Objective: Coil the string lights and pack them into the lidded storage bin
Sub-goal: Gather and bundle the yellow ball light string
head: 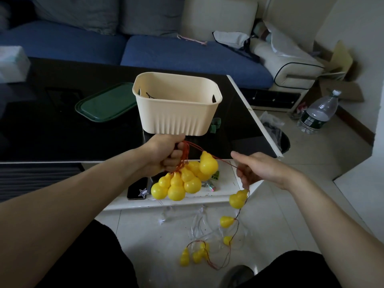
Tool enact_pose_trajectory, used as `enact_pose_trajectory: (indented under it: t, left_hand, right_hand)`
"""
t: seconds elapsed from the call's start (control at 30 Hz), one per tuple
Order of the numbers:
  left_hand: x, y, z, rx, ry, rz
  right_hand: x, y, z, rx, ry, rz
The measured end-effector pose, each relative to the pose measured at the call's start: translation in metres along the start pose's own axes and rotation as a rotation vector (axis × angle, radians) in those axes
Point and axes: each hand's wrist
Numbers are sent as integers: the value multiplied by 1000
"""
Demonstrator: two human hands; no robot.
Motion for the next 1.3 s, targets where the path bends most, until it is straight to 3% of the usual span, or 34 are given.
enact_pose_trajectory:
  t: [0.17,0.4,0.57,0.77,0.9,1.0,1.07,1.17,1.3]
  left_hand:
    - [-8,10,3,149,118,-149]
    - [-5,9,3,282,160,-126]
    - [-5,7,2,269,174,-117]
    - [-6,6,4,189,139,-116]
    - [-6,4,6,89,93,-64]
    - [-3,4,6,1,94,-11]
    - [1,5,4,-71,103,49]
    - [8,1,-1,-208,120,141]
    - [12,-5,-3,-317,105,187]
  right_hand:
    - [5,-5,1,121,55,43]
    - [17,-28,24,102,332,14]
    - [19,-45,29,-43,322,133]
    - [21,-56,31,174,329,258]
    - [18,-54,34,149,403,-13]
    - [14,-38,35,-34,422,-331]
    - [11,-28,31,-220,386,-449]
    - [7,-24,25,-319,352,-523]
    - [7,-29,25,-337,360,-484]
Point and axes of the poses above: each hand's wrist, its own x-axis away from the middle knuckle, its own y-axis out of the back of the hand, z = x × y, and after that the axes turned 12 degrees about -x, right-handed
